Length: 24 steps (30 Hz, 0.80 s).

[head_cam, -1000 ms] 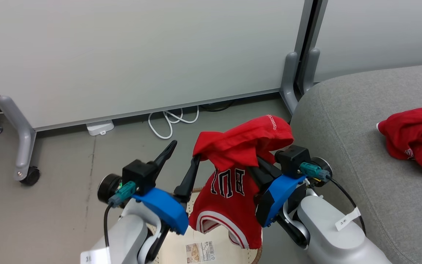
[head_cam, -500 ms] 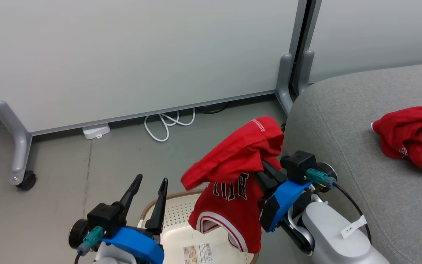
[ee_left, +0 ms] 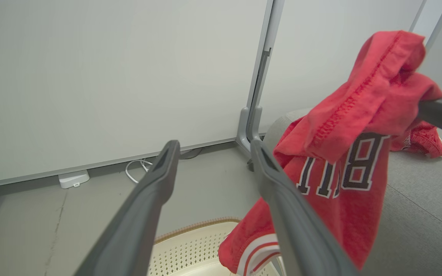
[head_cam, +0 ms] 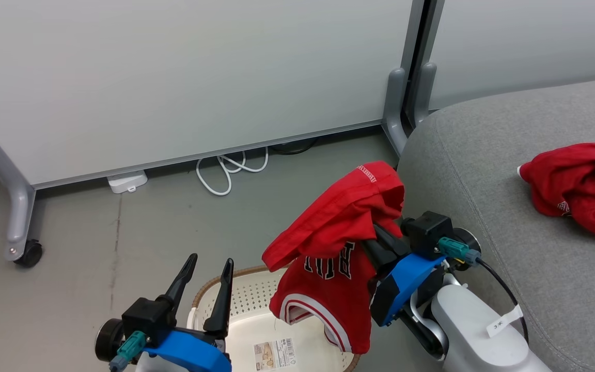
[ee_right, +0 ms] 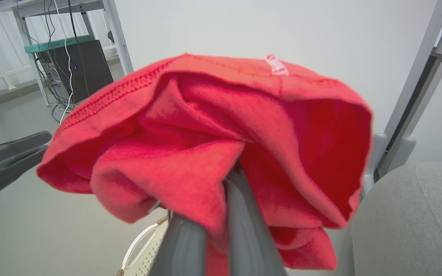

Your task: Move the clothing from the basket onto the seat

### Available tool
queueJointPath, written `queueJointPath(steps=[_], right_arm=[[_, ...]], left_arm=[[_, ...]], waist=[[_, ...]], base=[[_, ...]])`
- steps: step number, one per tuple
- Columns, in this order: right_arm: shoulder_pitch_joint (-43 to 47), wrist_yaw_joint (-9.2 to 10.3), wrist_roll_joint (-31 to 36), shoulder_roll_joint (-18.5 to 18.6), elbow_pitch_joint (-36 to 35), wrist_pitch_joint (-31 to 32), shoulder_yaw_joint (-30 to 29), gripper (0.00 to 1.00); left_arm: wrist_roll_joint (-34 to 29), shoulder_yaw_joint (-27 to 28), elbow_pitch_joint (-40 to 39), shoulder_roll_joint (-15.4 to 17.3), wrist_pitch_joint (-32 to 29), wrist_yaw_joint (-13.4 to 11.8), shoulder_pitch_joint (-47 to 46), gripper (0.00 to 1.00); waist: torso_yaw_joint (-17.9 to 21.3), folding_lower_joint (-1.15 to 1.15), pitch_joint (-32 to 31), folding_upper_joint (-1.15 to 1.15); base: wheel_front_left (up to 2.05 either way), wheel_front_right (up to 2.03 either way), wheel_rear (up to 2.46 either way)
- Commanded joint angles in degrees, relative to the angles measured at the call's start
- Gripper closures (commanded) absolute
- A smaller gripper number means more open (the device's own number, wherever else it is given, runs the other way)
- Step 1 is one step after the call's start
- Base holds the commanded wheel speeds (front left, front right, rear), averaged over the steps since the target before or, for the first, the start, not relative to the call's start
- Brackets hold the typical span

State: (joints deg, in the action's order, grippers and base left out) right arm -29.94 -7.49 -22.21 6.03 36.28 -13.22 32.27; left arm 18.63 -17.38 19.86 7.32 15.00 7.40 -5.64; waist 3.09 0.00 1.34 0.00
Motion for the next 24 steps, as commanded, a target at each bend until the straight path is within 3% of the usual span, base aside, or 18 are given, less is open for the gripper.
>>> queueJointPath(steps=[1,24], right_arm=[[0.74,-0.01,0.45,0.1,-0.38,-0.01,-0.31,1.0],[2.08,-0.01,2.6,-0.45,-5.08,0.55,-3.13,1.0]], left_arm=[[-0.13,-0.1,-0.21,0.08,0.26,0.07,0.37,0.0],[0.08,0.06,-0.67,1.77,0.26,0.1,-1.16,0.0]], waist=[[0.18,0.0,0.09,0.0],[15.33,0.0,3.78,0.0]], base=[[0.0,0.0,0.0],[0.0,0.0,0.0]])
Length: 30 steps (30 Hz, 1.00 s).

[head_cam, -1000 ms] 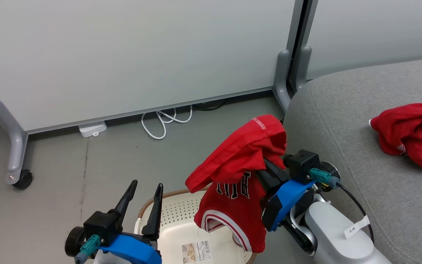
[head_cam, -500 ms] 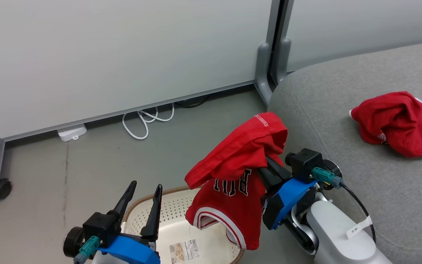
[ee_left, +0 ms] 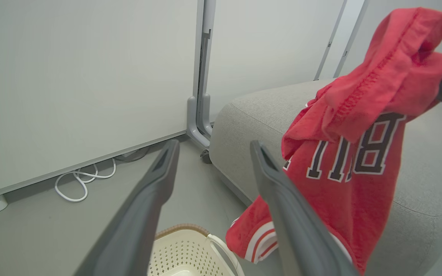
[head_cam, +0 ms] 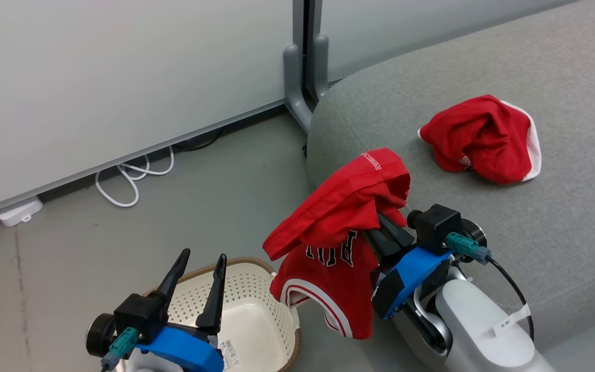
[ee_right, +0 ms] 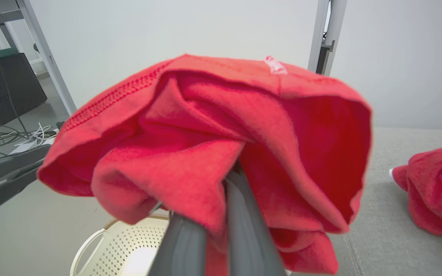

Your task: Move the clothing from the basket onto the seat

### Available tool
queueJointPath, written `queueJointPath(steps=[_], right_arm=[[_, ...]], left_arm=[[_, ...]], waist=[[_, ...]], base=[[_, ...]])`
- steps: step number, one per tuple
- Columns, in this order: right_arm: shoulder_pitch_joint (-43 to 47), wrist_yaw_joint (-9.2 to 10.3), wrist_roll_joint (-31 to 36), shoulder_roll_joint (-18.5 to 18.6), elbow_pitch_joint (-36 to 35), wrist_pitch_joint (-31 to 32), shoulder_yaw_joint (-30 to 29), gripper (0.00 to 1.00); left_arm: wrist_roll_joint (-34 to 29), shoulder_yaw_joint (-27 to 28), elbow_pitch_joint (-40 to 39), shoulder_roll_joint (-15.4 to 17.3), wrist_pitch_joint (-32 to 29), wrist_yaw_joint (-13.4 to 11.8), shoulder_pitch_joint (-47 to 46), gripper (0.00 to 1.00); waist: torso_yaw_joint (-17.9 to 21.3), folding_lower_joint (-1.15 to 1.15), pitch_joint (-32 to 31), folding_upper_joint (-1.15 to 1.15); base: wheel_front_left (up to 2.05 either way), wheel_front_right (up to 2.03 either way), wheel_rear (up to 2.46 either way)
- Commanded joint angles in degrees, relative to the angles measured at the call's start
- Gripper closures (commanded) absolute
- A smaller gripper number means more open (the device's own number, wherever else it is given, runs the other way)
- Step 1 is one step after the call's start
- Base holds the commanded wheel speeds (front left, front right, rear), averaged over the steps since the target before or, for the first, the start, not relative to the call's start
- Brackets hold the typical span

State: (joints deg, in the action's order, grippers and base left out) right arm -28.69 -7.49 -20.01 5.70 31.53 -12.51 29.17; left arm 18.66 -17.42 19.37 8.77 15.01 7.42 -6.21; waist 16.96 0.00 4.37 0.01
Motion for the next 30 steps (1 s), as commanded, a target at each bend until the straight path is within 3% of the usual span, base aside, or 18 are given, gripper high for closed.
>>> queueJointPath(steps=[1,15,30], right_arm=[[0.94,-0.01,0.36,-0.29,-0.47,-0.2,-0.18,1.0],[1.87,-0.01,0.85,-0.6,-1.41,-0.27,-1.22,1.0],[2.55,-0.01,0.55,-1.63,-1.73,-0.99,-2.34,1.0]], left_arm=[[0.09,-0.02,-0.19,0.44,0.25,0.08,-0.64,0.0],[-0.15,-0.74,-1.11,1.49,0.24,0.08,-1.47,0.0],[-0.52,-0.81,-1.53,2.85,0.21,0.09,-1.99,0.0]], waist=[[2.22,0.0,0.88,-0.01],[9.78,0.0,2.01,-0.01],[14.0,0.0,3.44,-0.01]], base=[[0.0,0.0,0.0],[0.0,0.0,0.0],[0.0,0.0,0.0]])
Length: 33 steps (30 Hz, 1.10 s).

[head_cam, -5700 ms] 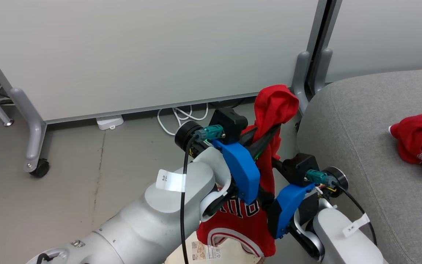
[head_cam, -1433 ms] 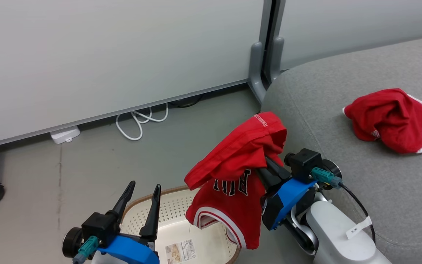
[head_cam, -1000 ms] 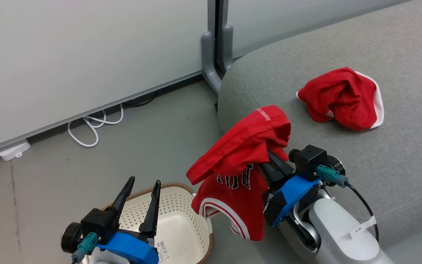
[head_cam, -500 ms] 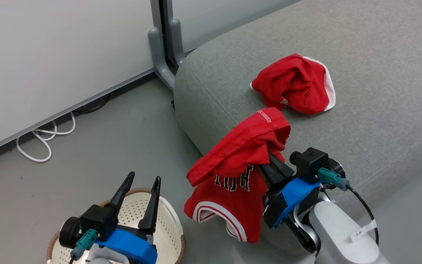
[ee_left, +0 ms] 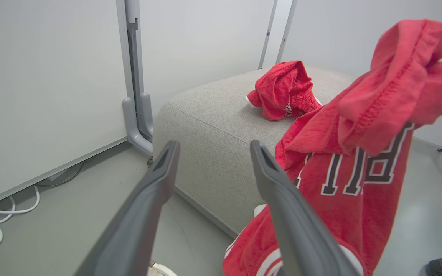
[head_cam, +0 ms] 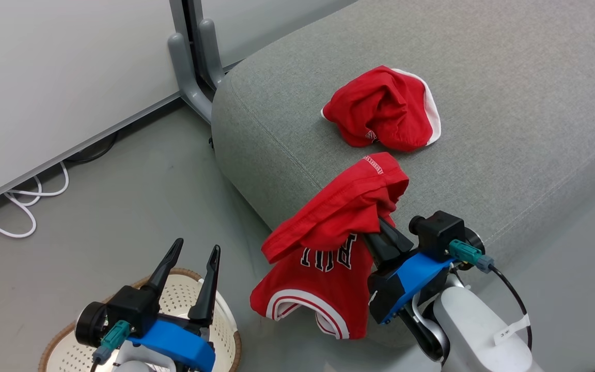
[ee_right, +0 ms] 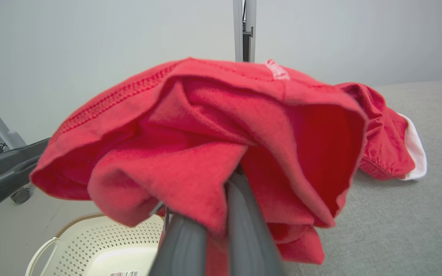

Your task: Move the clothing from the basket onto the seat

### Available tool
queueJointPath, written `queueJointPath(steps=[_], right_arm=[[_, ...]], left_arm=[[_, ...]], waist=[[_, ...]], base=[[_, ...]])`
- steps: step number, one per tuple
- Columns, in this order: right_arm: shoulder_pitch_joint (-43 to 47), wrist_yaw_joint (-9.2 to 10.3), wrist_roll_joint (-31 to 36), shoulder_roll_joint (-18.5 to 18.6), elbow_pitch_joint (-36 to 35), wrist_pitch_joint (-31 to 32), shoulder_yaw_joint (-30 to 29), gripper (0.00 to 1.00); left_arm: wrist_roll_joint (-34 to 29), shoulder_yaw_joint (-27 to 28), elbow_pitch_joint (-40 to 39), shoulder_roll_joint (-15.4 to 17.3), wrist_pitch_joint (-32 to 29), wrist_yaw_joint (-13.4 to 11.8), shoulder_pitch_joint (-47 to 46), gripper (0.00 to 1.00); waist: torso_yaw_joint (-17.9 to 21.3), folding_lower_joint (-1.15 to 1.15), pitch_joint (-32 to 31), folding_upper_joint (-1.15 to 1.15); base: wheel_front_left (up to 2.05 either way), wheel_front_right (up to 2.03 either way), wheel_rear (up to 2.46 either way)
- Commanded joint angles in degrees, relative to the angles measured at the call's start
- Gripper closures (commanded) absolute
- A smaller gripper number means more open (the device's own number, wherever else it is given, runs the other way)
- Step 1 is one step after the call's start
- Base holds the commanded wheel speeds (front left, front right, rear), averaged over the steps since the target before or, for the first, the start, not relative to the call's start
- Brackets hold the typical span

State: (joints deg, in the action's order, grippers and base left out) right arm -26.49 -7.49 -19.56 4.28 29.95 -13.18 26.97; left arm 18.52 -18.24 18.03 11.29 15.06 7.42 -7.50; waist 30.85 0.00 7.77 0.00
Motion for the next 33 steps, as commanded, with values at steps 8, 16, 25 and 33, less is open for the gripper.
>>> queueJointPath(steps=[8,16,25,33], right_arm=[[-1.04,-0.01,-0.09,-0.49,0.21,-0.64,-0.78,1.0],[-9.56,-0.01,-2.8,-0.52,-0.41,-0.02,-5.51,1.0],[-27.97,-0.01,-14.1,6.44,-1.32,6.87,-14.7,1.0],[-39.86,-0.01,-10.1,16.29,1.41,8.12,-25.32,1.0]], left_arm=[[-0.42,-0.41,-0.4,0.93,0.17,0.09,-1.27,0.0],[-1.23,1.19,-2.26,2.06,0.17,0.09,-2.25,0.0],[-2.42,-0.7,-5.1,5.97,0.17,0.09,-6.12,0.0],[-2.92,-2.68,-7.87,9.16,0.17,0.09,-10.92,0.0]], waist=[[-0.04,0.0,1.26,0.0],[0.0,0.0,4.78,0.0],[-1.64,0.0,13.11,0.0],[-4.8,0.0,20.8,0.0]], base=[[0.0,0.0,0.0],[0.0,0.0,0.0],[0.0,0.0,0.0],[0.0,0.0,0.0]])
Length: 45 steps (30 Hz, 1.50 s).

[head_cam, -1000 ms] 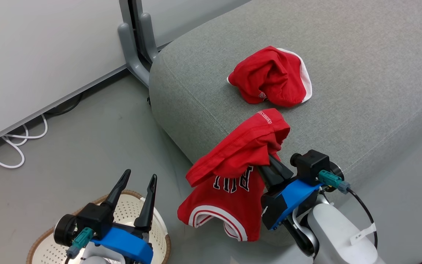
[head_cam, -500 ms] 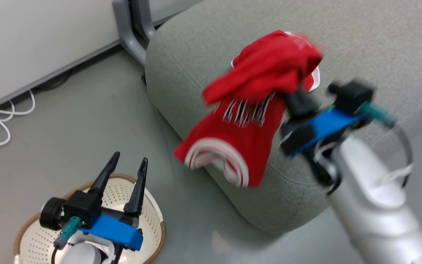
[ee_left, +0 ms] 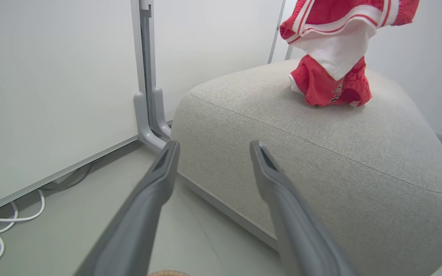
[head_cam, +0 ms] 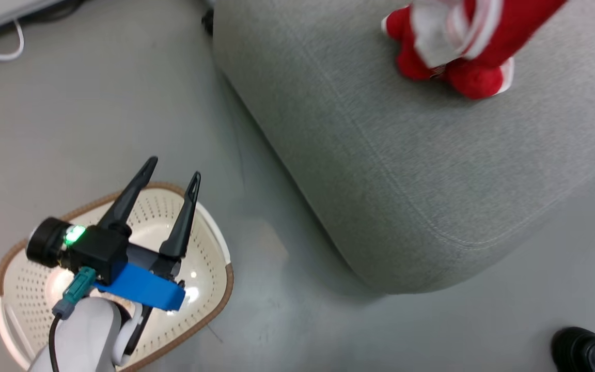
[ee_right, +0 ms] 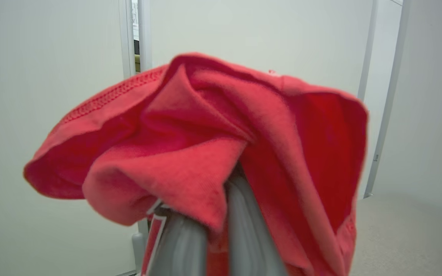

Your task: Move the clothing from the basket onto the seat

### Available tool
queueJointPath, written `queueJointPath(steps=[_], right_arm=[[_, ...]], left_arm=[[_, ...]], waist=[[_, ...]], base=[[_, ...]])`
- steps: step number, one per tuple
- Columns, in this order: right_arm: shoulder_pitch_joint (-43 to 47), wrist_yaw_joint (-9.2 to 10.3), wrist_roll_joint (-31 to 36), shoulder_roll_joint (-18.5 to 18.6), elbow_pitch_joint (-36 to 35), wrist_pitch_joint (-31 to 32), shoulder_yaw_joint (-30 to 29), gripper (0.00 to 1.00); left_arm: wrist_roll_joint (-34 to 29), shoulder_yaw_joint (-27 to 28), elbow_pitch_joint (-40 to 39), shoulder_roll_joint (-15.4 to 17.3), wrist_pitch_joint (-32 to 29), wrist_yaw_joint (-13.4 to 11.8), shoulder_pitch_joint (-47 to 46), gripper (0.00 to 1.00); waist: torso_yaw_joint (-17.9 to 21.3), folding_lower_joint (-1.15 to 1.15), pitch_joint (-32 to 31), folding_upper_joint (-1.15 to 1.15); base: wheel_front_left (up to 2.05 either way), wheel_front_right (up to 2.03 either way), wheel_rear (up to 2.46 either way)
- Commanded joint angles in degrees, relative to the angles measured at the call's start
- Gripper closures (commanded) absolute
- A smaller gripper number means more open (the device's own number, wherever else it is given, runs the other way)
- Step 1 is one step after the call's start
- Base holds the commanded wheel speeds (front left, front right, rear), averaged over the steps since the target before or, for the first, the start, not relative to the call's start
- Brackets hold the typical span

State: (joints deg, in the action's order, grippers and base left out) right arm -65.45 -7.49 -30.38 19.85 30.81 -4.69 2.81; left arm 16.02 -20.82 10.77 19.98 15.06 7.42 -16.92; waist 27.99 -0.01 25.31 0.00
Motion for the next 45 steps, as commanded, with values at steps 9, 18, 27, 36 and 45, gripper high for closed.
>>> queueJointPath(steps=[9,18,27,36,45], right_arm=[[2.32,-0.01,9.79,4.89,8.71,-5.13,-10.24,1.0],[6.09,-0.01,15.15,1.07,19.86,-9.91,-15.42,1.0],[6.39,-0.01,17.69,-0.37,24.64,-10.47,-16.65,0.0],[6.92,-0.01,19.8,-0.8,24.45,-10.57,-17.9,0.0],[8.76,-0.01,22.56,-1.17,23.63,-10.58,-18.92,0.0]], left_arm=[[-1.48,-0.09,-5.4,3.53,0.16,-0.45,-4.73,0.0],[-2.16,0.27,-8.22,4.31,0.16,-0.79,-4.26,0.0],[-2.22,0.17,-7.83,3.68,0.16,-0.86,-4.0,0.0],[-2.29,-0.14,-7.33,3.0,0.16,-0.6,-4.31,0.0],[-2.21,-0.45,-6.27,1.79,0.17,-0.36,-4.48,0.0]], waist=[[-4.28,0.01,10.88,0.0],[-5.13,0.01,13.58,0.0],[-5.35,0.01,12.33,0.0],[-5.76,0.01,11.4,0.0],[-6.52,0.01,9.41,0.0]], base=[[0.0,0.0,0.0],[0.0,0.0,0.0],[0.0,0.0,0.0],[0.0,0.0,0.0],[0.0,0.0,0.0]])
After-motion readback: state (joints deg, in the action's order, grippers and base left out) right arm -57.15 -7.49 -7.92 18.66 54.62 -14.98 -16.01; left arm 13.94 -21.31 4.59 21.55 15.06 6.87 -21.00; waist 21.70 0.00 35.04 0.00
